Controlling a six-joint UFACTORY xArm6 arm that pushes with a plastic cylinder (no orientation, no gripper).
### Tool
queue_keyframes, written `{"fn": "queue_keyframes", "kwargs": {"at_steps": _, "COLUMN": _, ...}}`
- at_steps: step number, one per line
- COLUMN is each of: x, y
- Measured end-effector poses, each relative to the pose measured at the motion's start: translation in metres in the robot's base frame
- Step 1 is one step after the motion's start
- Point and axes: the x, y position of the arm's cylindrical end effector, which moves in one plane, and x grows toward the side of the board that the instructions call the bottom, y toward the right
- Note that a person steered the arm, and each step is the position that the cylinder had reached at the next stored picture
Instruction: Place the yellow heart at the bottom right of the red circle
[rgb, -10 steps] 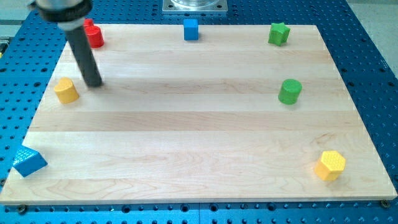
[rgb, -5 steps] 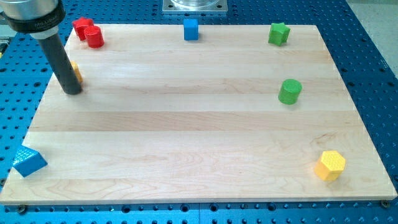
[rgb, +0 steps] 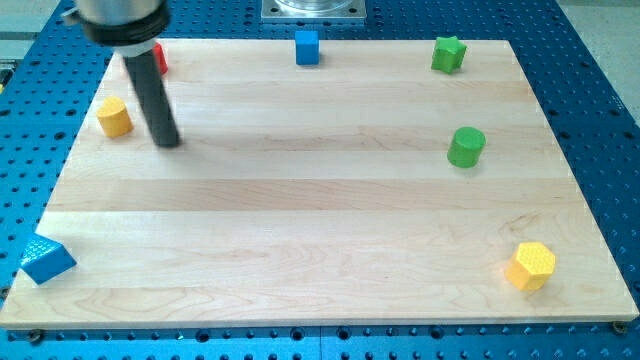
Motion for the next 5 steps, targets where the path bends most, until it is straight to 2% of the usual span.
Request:
{"fn": "queue_keyframes", "kwargs": {"at_steps": 1, "x": -0.001, "y": -0.067}}
{"fn": "queue_keyframes", "kwargs": {"at_steps": 2, "x": -0.006, "y": -0.093}}
{"fn": "queue_keyframes", "kwargs": {"at_steps": 4, "x": -0.039, "y": -0.032}}
{"fn": "queue_keyframes", "kwargs": {"at_steps": 5, "x": -0.068, "y": 0.000}}
